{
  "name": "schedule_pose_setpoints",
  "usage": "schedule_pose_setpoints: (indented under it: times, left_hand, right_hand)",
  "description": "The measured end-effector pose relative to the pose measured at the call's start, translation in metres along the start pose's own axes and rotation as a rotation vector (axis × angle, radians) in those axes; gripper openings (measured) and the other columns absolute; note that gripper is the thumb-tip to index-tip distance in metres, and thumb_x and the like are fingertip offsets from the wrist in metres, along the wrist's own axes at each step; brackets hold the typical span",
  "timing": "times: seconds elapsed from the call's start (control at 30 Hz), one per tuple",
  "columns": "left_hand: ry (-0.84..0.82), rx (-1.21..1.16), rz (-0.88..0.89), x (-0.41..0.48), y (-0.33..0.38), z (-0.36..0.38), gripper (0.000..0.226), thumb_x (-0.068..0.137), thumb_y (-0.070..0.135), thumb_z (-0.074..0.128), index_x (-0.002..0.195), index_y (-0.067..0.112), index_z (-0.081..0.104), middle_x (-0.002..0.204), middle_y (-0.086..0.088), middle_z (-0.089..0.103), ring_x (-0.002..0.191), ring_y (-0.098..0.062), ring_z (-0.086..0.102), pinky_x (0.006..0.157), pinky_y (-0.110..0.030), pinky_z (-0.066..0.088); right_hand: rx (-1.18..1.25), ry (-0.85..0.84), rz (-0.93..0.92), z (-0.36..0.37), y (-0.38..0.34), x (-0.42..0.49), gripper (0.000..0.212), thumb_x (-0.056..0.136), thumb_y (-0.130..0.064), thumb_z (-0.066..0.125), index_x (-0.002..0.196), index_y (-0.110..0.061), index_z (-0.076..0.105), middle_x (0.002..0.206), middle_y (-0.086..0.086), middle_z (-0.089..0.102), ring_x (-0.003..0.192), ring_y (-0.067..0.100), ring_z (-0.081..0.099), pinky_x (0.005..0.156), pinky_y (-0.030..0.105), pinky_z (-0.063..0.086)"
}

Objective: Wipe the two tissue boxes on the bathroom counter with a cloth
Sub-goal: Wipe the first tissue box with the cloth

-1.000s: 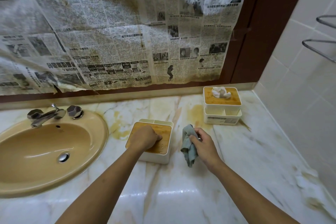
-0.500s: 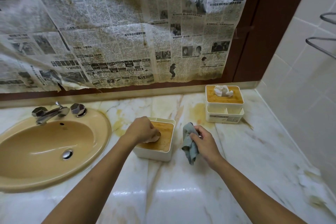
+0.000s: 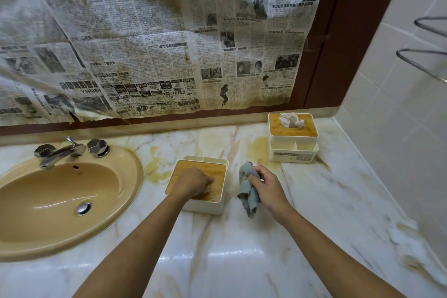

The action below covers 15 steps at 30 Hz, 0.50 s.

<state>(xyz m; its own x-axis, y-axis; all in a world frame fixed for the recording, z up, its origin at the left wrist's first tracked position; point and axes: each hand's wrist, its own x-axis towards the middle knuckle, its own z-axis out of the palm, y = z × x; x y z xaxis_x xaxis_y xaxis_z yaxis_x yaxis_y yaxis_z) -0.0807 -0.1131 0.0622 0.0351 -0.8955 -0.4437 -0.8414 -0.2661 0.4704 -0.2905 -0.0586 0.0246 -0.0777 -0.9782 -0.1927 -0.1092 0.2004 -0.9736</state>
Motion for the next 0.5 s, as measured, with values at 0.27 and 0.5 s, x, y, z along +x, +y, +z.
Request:
schedule_pose_setpoints:
  times: [0.27,0.5]
  left_hand:
    - [-0.092,-0.184,0.098,0.000,-0.008,-0.022,0.049,0.097,0.028,0.057,0.051,0.013,0.050,0.044,0.000,0.046,0.046,-0.016,0.039,0.048,-0.023,0.031]
    - [-0.224,-0.289,0.191,-0.009,-0.007,-0.048,0.050,0.101,0.030,0.052,0.056,0.016,0.037,0.051,-0.002,0.032,0.047,-0.015,0.019,0.045,-0.024,0.017]
  right_hand:
    - [0.028,0.016,-0.092,0.018,0.001,-0.015,0.015,0.097,-0.015,0.060,0.110,-0.021,0.064,0.103,-0.002,0.070,0.090,0.014,0.067,0.070,0.019,0.052]
    - [-0.225,-0.027,-0.528,0.041,-0.027,-0.028,0.021,0.093,-0.010,0.063,0.112,-0.015,0.069,0.105,-0.007,0.058,0.102,0.003,0.058,0.089,0.013,0.044]
